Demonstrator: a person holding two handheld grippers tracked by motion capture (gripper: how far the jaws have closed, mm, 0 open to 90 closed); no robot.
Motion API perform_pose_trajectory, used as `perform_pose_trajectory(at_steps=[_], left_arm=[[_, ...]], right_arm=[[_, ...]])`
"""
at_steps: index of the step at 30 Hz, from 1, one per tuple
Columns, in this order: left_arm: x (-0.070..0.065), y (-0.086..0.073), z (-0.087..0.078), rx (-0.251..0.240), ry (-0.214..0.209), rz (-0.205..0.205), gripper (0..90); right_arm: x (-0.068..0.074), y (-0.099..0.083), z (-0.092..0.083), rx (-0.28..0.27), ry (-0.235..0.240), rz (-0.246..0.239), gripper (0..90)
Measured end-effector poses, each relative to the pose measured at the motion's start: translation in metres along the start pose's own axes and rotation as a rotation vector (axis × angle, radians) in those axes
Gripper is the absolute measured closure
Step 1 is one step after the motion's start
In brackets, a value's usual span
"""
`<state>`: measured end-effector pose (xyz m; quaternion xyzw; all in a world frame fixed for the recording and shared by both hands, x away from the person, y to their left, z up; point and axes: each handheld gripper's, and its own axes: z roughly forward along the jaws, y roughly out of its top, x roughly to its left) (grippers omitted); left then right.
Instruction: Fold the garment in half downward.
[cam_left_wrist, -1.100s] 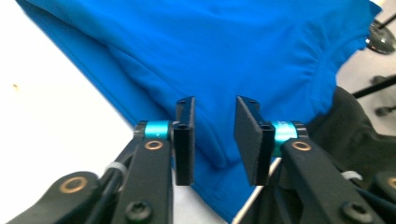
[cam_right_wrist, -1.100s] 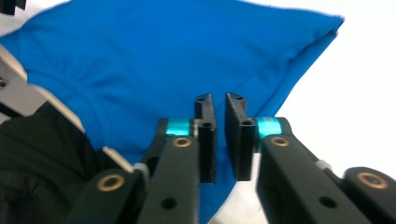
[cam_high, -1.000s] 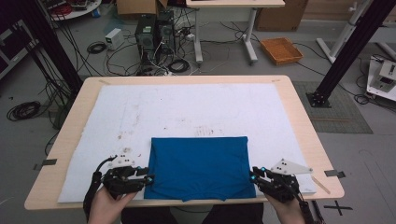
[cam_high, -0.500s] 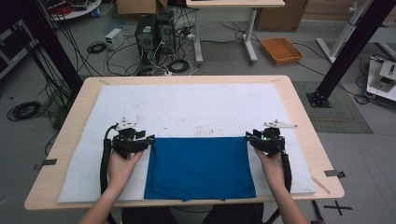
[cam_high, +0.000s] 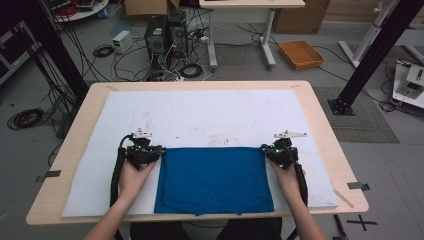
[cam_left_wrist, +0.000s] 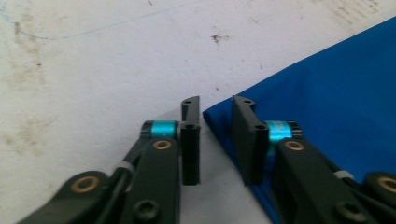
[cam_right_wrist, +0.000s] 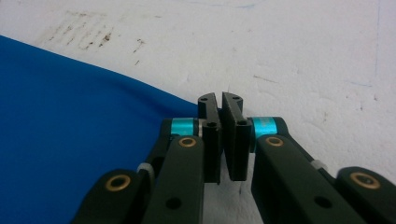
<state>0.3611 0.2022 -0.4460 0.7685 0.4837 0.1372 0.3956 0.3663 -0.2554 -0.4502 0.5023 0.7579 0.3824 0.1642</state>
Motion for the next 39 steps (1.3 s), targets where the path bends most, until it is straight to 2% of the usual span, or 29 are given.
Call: perform_pose_trajectory(at_steps=[2,4,8,13,20,28,30,31,32,33,35,37,39], left_arm=[[-0.002,0.000,0.000,0.000,-0.005,0.023,86.0],[-0.004,0.001,0.001,-0.003,0.004,0.035,87.4],[-0.001,0.005,0.003,-0.012,0.009,0.035,88.2],[0.005,0.014,0.010,-0.032,0.034,0.024,88.4],[0.014,0.031,0.024,-0.054,0.044,0.014,88.5],[0.013,0.041,0.029,-0.070,0.058,0.020,88.5],[0.013,0.041,0.029,-0.071,0.052,0.009,88.3],[0.013,0.041,0.029,-0.072,0.055,0.008,88.0],[0.013,0.041,0.028,-0.071,0.061,0.015,84.3],[0.013,0.041,0.026,-0.076,0.066,0.012,73.1],[0.012,0.042,0.019,-0.092,0.051,0.014,63.7],[0.009,0.042,0.008,-0.117,0.035,0.036,51.9],[0.004,0.039,-0.007,-0.151,0.015,0.069,45.2]], right_arm=[[0.000,-0.001,-0.001,-0.008,0.001,-0.007,88.2],[-0.001,0.000,-0.001,-0.014,-0.001,-0.014,88.6],[-0.006,0.008,0.000,-0.021,-0.006,-0.030,88.7],[-0.013,0.022,0.006,-0.037,-0.006,-0.056,88.7],[-0.021,0.039,0.020,-0.049,-0.039,-0.067,88.7],[-0.027,0.040,0.026,-0.042,-0.052,-0.059,88.2],[-0.026,0.040,0.025,-0.049,-0.060,-0.067,86.0],[-0.025,0.041,0.024,-0.054,-0.068,-0.068,79.8],[-0.024,0.041,0.022,-0.059,-0.079,-0.064,73.0],[-0.025,0.041,0.020,-0.068,-0.075,-0.056,70.9],[-0.026,0.040,0.015,-0.084,-0.071,-0.047,62.1],[-0.027,0.038,0.008,-0.097,-0.054,-0.038,56.0],[-0.026,0.034,-0.002,-0.119,-0.037,-0.043,51.9]])
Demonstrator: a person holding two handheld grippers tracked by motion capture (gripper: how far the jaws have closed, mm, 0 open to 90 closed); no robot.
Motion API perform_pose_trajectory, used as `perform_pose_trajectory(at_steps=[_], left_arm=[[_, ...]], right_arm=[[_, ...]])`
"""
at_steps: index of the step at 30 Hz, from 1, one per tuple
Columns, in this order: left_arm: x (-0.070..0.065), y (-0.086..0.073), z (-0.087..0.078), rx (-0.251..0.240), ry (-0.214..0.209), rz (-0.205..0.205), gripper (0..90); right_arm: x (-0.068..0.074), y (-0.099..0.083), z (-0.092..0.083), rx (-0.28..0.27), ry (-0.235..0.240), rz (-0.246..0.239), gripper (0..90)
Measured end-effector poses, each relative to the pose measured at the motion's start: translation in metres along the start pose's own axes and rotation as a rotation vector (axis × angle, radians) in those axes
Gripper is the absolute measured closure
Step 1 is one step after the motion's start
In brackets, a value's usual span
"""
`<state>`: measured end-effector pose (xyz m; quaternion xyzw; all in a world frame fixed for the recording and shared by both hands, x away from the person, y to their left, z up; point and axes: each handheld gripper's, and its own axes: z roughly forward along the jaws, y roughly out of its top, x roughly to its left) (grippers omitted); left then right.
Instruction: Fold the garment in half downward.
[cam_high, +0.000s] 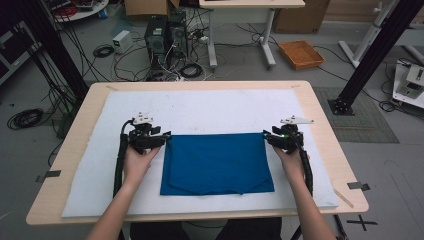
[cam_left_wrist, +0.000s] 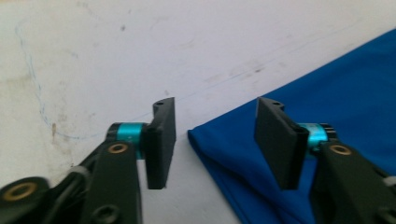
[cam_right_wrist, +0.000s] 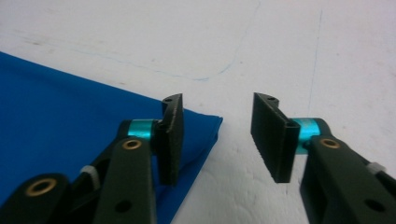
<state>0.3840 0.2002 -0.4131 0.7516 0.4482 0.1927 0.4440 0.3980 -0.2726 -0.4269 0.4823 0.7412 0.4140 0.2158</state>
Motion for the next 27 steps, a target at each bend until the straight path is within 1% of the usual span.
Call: perform_pose_trajectory(at_steps=[1,2,4,6,7,9,11,12,13,14,15,16,18,19,20,21,23,25,26,27], left_arm=[[-0.002,0.000,-0.008,-0.020,-0.008,0.012,42.3],[-0.004,-0.001,-0.015,-0.038,-0.019,0.030,41.6],[-0.007,-0.003,-0.029,-0.076,-0.045,0.046,41.6],[-0.008,-0.006,-0.040,-0.105,-0.058,0.055,41.0],[-0.009,-0.007,-0.044,-0.115,-0.063,0.071,39.0],[-0.008,-0.009,-0.048,-0.126,-0.048,0.086,38.3],[-0.006,-0.010,-0.049,-0.129,-0.058,0.082,38.3],[-0.004,-0.012,-0.050,-0.140,-0.061,0.089,38.4],[-0.004,-0.014,-0.050,-0.156,-0.070,0.088,38.3],[-0.002,-0.016,-0.051,-0.172,-0.072,0.089,38.3],[-0.002,-0.017,-0.052,-0.189,-0.060,0.082,38.3],[-0.001,-0.019,-0.053,-0.198,-0.055,0.091,38.3],[0.000,-0.020,-0.054,-0.206,-0.041,0.126,38.4],[0.001,-0.022,-0.055,-0.219,-0.035,0.136,38.4],[0.002,-0.022,-0.056,-0.235,-0.046,0.136,38.3],[0.003,-0.023,-0.057,-0.253,-0.060,0.128,38.4],[0.003,-0.024,-0.057,-0.281,-0.104,0.113,38.4],[0.000,-0.024,-0.059,-0.281,-0.126,0.094,38.3],[-0.001,-0.023,-0.059,-0.276,-0.134,0.091,38.3],[-0.002,-0.021,-0.060,-0.259,-0.131,0.090,38.3]], right_arm=[[0.001,-0.002,-0.006,-0.015,0.009,0.001,50.1],[0.002,-0.004,-0.012,-0.027,0.017,0.003,48.0],[0.003,-0.008,-0.025,-0.061,0.034,0.004,45.5],[0.003,-0.012,-0.036,-0.084,0.049,0.007,43.5],[0.003,-0.013,-0.042,-0.100,0.050,0.002,43.5],[0.003,-0.017,-0.050,-0.119,0.053,0.002,43.4],[0.001,-0.022,-0.056,-0.125,0.060,0.012,43.4],[0.000,-0.023,-0.057,-0.129,0.062,0.014,43.3],[-0.002,-0.025,-0.058,-0.130,0.066,0.020,43.1],[-0.003,-0.026,-0.059,-0.129,0.068,0.024,42.3],[-0.005,-0.026,-0.060,-0.127,0.073,0.029,41.4],[-0.006,-0.027,-0.061,-0.125,0.079,0.034,40.3],[-0.010,-0.027,-0.063,-0.125,0.087,0.037,37.6],[-0.011,-0.027,-0.063,-0.125,0.095,0.048,36.3],[-0.012,-0.027,-0.064,-0.123,0.104,0.046,35.9],[-0.013,-0.027,-0.064,-0.121,0.102,0.046,33.6],[-0.015,-0.026,-0.064,-0.117,0.112,0.050,31.5],[-0.016,-0.026,-0.064,-0.114,0.123,0.059,30.1],[-0.015,-0.026,-0.063,-0.109,0.130,0.052,29.6],[-0.015,-0.026,-0.062,-0.107,0.133,0.043,28.6]])
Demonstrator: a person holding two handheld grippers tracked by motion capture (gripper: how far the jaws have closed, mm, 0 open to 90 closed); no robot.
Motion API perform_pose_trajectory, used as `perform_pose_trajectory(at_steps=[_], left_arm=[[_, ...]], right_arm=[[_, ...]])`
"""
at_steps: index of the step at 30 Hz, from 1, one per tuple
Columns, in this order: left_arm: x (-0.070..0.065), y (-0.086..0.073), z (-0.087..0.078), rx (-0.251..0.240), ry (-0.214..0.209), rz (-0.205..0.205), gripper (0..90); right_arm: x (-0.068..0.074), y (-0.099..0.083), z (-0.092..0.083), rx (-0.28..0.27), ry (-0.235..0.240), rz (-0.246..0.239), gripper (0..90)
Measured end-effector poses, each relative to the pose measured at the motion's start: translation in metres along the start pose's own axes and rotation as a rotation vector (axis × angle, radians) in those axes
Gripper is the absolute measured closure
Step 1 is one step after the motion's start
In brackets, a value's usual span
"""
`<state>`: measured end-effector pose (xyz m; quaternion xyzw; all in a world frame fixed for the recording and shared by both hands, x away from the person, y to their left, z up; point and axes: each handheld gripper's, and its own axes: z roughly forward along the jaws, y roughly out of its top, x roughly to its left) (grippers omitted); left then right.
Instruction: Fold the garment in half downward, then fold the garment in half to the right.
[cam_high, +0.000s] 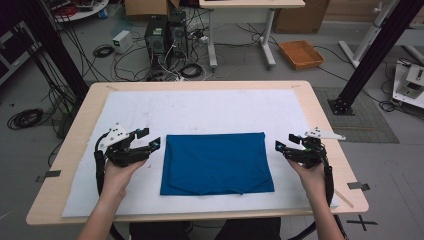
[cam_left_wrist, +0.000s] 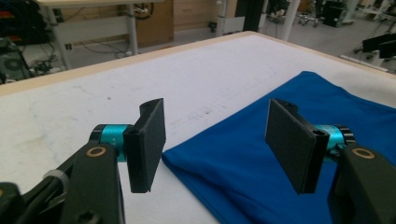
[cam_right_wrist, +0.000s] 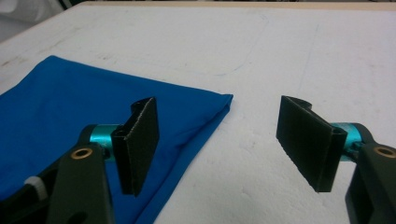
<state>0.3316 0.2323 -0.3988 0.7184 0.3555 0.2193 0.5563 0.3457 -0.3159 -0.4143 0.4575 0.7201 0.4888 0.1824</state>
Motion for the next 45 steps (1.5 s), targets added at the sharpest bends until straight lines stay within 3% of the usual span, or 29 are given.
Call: perform_pose_trajectory(at_steps=[4,10,15,17,20,26,28,32,36,45], left_arm=[[0.000,0.006,0.000,0.043,-0.013,-0.037,35.4],[0.000,0.007,-0.002,0.039,-0.031,-0.054,35.3],[0.001,0.008,-0.002,0.015,-0.056,-0.108,34.7],[0.001,0.009,-0.002,0.018,-0.054,-0.103,31.8],[-0.002,0.012,-0.003,0.028,-0.027,-0.064,31.8],[-0.006,0.014,-0.003,0.024,-0.031,-0.052,31.5],[-0.007,0.015,-0.003,0.036,-0.035,-0.052,31.5],[-0.009,0.015,-0.005,0.068,-0.078,-0.109,31.5],[-0.017,0.008,-0.012,0.094,-0.040,-0.070,31.7],[-0.043,-0.027,-0.027,0.199,-0.035,-0.112,36.2]], right_arm=[[0.002,0.003,0.001,0.006,0.005,-0.019,28.5],[0.002,0.005,0.001,-0.001,0.006,-0.026,28.5],[0.001,0.007,0.000,-0.008,0.007,-0.019,28.5],[0.002,0.008,-0.001,-0.015,0.005,-0.012,28.6],[0.001,0.010,-0.002,-0.019,-0.001,-0.011,28.6],[-0.003,0.010,-0.007,-0.037,-0.016,0.003,28.7],[-0.005,0.009,-0.009,-0.041,-0.022,0.006,28.8],[-0.007,0.009,-0.016,-0.051,-0.043,0.020,29.0],[-0.010,0.008,-0.018,-0.061,-0.054,0.026,29.0],[-0.008,0.010,-0.018,-0.070,-0.056,0.021,29.0]])
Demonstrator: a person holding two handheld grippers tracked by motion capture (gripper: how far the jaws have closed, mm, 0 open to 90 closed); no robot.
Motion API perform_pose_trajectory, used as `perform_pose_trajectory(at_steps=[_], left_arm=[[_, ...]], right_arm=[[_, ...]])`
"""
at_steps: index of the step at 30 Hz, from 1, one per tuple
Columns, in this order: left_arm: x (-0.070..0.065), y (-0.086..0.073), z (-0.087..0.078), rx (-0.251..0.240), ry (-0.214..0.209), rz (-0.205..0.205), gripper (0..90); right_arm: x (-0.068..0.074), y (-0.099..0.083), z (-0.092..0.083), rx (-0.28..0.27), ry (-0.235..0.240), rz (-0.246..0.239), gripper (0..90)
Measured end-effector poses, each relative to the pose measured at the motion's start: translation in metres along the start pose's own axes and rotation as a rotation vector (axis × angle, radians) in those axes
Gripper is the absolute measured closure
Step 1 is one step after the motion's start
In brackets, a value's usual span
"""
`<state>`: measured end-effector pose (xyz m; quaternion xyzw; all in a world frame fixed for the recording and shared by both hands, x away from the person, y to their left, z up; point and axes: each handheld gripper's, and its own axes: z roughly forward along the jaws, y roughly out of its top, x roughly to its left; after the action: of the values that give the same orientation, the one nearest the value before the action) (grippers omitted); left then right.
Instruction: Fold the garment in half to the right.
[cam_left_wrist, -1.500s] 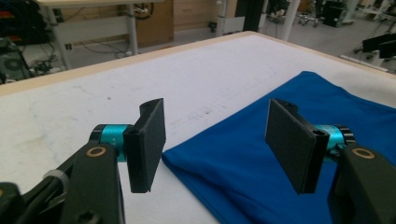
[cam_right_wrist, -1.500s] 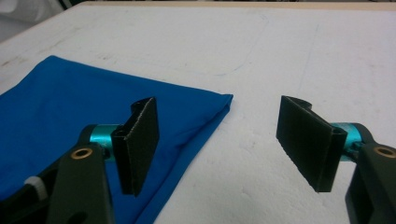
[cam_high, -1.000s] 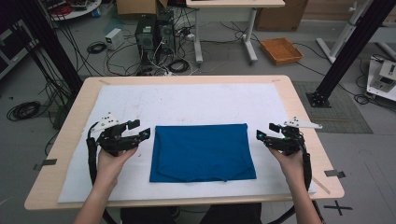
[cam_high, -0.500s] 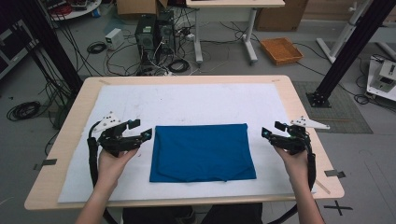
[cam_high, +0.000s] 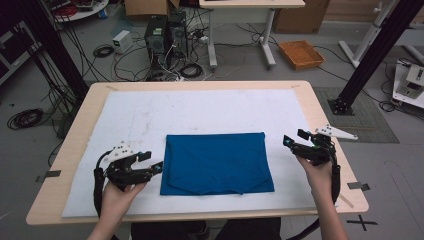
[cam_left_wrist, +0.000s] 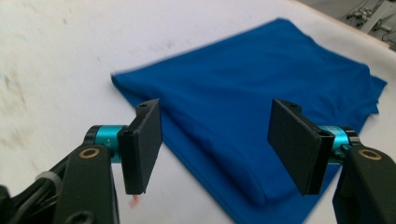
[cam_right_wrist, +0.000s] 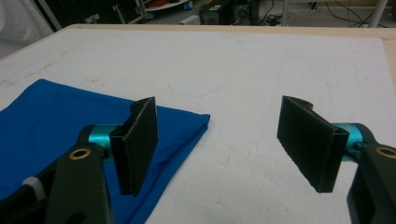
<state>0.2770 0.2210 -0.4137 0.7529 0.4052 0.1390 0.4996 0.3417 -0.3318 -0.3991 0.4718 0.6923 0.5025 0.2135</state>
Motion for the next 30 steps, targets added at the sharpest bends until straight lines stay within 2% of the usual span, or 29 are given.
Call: perform_pose_trajectory(at_steps=[6,9,12,15,19,22,24,30], left_arm=[[-0.004,-0.026,-0.002,0.052,-0.028,-0.101,41.7],[-0.002,-0.034,0.000,0.076,-0.024,-0.154,41.8],[0.002,-0.040,0.004,0.109,-0.035,-0.226,49.9],[0.005,-0.043,0.007,0.118,-0.029,-0.286,50.0],[0.003,-0.042,0.010,0.120,-0.035,-0.304,49.8],[-0.001,-0.040,0.014,0.125,-0.018,-0.290,48.9],[-0.004,-0.039,0.017,0.123,-0.007,-0.303,49.0],[-0.010,-0.036,0.023,0.128,0.008,-0.292,48.9]], right_arm=[[0.004,0.002,0.000,-0.007,-0.006,-0.015,29.3],[0.006,0.002,0.001,-0.008,-0.001,-0.021,30.1],[0.007,0.002,0.002,-0.009,-0.005,-0.023,30.2],[0.009,0.003,0.001,-0.013,-0.011,-0.028,32.4],[0.010,0.003,0.002,-0.020,-0.012,-0.034,32.4],[0.013,0.003,0.004,-0.016,-0.007,-0.039,32.5],[0.016,0.003,0.005,-0.011,0.001,-0.039,32.7],[0.027,0.005,0.011,-0.007,0.030,-0.055,32.8]])
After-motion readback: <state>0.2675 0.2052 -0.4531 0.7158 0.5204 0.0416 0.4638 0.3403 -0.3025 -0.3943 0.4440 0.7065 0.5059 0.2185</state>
